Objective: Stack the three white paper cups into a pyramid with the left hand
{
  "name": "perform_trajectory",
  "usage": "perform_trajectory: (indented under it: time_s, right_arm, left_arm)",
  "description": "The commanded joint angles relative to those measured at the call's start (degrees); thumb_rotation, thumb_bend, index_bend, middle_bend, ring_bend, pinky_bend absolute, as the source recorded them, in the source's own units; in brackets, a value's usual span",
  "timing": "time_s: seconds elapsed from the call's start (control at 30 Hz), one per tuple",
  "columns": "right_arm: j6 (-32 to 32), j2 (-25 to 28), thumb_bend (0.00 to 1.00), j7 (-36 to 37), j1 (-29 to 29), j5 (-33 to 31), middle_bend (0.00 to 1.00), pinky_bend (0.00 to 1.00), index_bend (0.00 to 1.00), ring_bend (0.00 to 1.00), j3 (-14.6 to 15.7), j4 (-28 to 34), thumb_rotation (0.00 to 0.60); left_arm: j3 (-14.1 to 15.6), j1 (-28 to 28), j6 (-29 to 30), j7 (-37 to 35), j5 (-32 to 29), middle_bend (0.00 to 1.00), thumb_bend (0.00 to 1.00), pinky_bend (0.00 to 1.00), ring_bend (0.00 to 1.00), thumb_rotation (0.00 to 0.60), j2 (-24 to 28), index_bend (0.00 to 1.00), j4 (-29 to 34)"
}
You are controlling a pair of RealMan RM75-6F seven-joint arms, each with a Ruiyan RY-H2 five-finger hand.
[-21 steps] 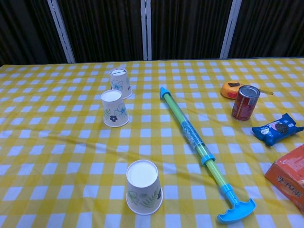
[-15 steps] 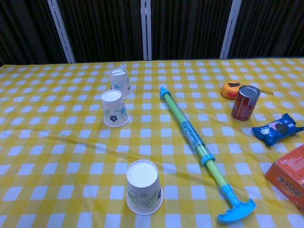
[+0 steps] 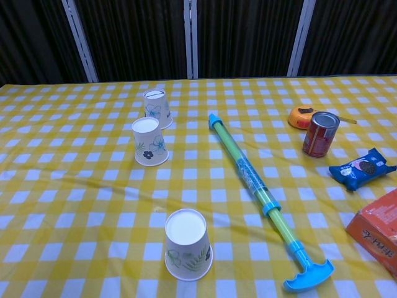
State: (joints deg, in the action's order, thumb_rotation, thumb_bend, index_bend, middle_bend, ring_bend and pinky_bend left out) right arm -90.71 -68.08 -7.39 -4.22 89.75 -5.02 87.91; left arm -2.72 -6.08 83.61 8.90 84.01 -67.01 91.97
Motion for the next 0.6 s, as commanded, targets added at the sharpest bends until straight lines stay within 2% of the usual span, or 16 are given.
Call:
perform_trajectory:
  time_s: [0.03,0.27,0.43,0.6]
  right_arm:
    - [0.12,0.03,0.08,0.31,-0.03,-0.19,0.00,0.00,0.02,0.00,-0.07,-0.17,0.600]
    - [2.14,-0.09,0.08,1.61,-0.65,-1.65,0.00,0.00,0.03,0.00,-0.29,-0.93,0.600]
    - [2.30,-0.19,0.08,1.92,-0.99,-1.91,0.00,0.00,0.03,0.00,-0.67,-1.80,0.600]
    - [2.92,-0.09,0.08,3.16,-1.12,-2.60,0.00,0.00,0.04,0.00,-0.82,-2.15,0.600]
  left_arm:
    - [-0.17,-0.33,-0.39,0.26,-0.15,0.00,0.15,0.00,0.00,0.600,-0.11,0.00,0.01]
    - [-3.24,-4.93,-5.56,0.82,-2.10,0.00,0.15,0.00,0.00,0.600,0.83,0.00,2.32]
    - [-6.39,-12.82,-16.96,4.93,-6.94,0.00,0.17,0.00,0.00,0.600,1.71,0.03,3.95]
    - [-8.82,-19.05,-25.49,6.83,-12.04,0.00,0.18,0.00,0.00,0.600,0.63,0.13,3.68]
